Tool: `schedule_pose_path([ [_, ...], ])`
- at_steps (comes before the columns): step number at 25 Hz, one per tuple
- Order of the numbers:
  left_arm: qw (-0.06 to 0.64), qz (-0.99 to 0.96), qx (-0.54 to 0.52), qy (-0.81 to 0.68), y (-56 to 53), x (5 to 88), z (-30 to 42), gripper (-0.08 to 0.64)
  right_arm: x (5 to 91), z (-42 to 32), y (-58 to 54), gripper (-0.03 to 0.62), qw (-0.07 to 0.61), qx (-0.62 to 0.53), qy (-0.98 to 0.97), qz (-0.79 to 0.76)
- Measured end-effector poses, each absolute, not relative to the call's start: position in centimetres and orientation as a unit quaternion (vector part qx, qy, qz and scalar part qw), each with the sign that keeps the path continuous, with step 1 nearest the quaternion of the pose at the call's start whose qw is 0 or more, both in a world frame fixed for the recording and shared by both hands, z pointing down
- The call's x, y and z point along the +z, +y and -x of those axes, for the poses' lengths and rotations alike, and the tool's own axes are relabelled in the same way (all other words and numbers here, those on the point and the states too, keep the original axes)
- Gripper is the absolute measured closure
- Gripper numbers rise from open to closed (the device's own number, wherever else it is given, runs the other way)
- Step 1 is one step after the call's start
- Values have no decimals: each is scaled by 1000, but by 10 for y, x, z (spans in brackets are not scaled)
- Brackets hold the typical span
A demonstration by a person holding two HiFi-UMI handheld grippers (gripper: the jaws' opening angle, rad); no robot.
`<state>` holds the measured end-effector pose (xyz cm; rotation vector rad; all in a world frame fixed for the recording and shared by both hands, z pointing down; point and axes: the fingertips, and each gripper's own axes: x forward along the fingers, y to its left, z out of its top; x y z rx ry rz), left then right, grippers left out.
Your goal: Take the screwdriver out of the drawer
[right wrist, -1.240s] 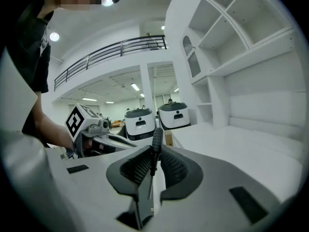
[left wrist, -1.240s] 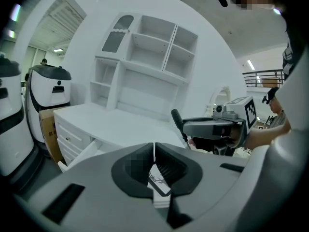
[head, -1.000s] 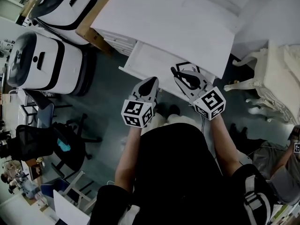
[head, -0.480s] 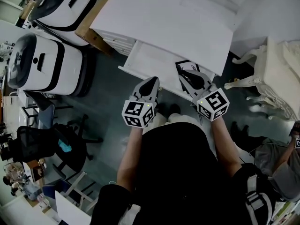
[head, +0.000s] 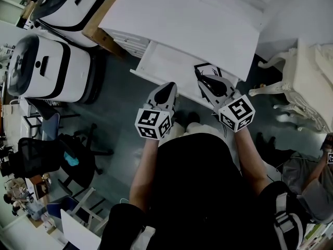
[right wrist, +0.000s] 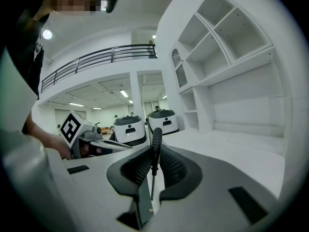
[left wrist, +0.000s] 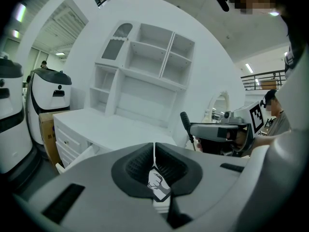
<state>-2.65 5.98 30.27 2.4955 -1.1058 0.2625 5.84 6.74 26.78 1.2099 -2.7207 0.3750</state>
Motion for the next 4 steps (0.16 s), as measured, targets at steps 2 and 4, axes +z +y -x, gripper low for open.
schedule_pose_path([
  [2, 199, -892, 95, -395, 60, 304, 26, 529, 269, -60, 67, 523, 70, 126, -904, -402],
  [4, 199, -892, 96, -395, 61, 305, 25, 529, 269, -61, 68, 523, 71, 126, -904, -402],
])
